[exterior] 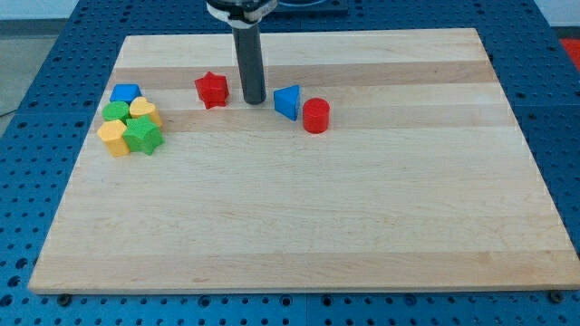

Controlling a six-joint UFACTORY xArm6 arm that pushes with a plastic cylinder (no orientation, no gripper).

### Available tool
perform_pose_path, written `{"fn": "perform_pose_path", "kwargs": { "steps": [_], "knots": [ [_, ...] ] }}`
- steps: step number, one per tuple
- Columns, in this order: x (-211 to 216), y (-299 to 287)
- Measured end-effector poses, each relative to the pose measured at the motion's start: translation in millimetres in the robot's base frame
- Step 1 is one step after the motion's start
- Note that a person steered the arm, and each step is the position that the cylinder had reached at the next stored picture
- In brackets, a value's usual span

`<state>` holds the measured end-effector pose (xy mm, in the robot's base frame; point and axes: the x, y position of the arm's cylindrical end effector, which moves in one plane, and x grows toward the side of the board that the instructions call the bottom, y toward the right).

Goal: Push the red star closer to the blue cube and the yellow heart

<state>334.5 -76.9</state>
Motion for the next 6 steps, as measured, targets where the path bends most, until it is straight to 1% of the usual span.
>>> {"fn": "perform_pose_path", "kwargs": {
  "steps": [2, 3, 4, 5, 6],
  "knots": [
    [-1, -91],
    [3, -115],
    [-4, -100],
    [-40, -100],
    [-49, -129]
  ]
}}
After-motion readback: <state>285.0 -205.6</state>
